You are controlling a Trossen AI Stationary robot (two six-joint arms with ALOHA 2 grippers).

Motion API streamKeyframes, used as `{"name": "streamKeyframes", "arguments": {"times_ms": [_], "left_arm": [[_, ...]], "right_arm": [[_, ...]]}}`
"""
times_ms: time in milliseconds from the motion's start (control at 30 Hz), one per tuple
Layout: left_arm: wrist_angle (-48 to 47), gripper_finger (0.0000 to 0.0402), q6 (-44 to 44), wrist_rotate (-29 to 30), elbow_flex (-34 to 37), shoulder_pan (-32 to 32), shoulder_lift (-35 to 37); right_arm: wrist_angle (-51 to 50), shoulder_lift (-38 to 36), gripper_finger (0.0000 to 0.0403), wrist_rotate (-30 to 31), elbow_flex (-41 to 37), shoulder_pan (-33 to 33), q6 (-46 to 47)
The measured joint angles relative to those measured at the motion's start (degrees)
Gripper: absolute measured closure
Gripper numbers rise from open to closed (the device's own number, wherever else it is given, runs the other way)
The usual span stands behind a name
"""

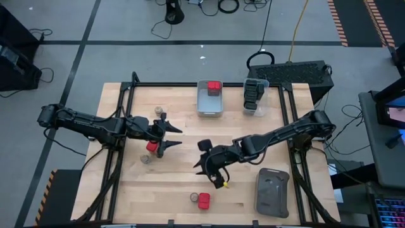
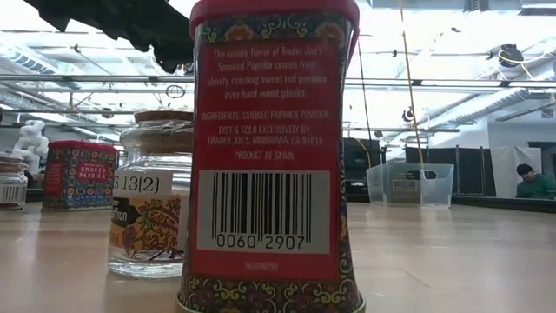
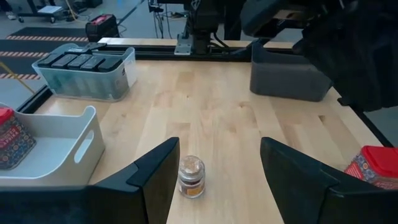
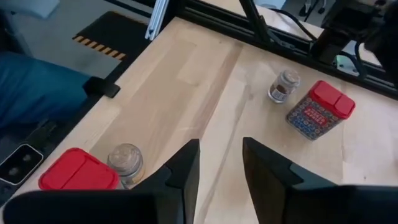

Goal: Sort spices by type
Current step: Put the red seasoning can into the gray bin

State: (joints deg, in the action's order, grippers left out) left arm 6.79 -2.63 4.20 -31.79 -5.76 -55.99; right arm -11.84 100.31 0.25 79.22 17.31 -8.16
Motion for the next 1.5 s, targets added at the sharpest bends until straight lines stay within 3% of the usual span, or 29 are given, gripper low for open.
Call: {"name": "streamKeyframes", "arguments": {"times_ms": [133, 333, 633, 833, 1033, 1133, 1300, 1500], "left_arm": [[-0.07, 0.0171, 0.16, 0.72, 0.0, 0.0, 0.0], [-0.07, 0.0171, 0.39, 0.84, 0.0, 0.04, 0.0], [-0.04, 0.0171, -0.03, 0.86, 0.0, 0.04, -0.05], [-0.02, 0.0171, -0.79, 3.11, 0.0, 0.04, -0.26], [-0.15, 0.0171, -6.42, 5.03, 0.0, 0.04, -0.26], [-0.22, 0.0171, -10.14, 3.88, 0.0, -0.05, -0.26], [-3.87, 0.0171, -12.75, -5.4, -3.31, -2.6, -0.28], [-26.56, 0.0171, -20.48, 1.03, -14.33, -7.94, -0.26]], "right_arm": [[0.06, -0.02, 0.0297, -0.27, 0.0, -0.23, -1.59], [0.06, -0.02, 0.029, -0.71, 0.0, 0.14, -17.63], [-0.62, -0.02, 0.0213, -0.86, 0.0, 1.05, -19.57], [-0.41, -0.02, 0.0175, -9.03, 0.0, 4.36, -31.83], [0.67, 1.3, 0.0172, -9.62, 0.0, 7.44, -41.86], [1.88, 1.55, 0.0172, -9.62, 0.02, 8.92, -39.24], [-0.31, 1.58, 0.0172, -9.09, 0.02, 10.35, -31.31], [-4.0, 1.6, 0.0172, -8.96, 0.02, 10.56, -27.95]]}}
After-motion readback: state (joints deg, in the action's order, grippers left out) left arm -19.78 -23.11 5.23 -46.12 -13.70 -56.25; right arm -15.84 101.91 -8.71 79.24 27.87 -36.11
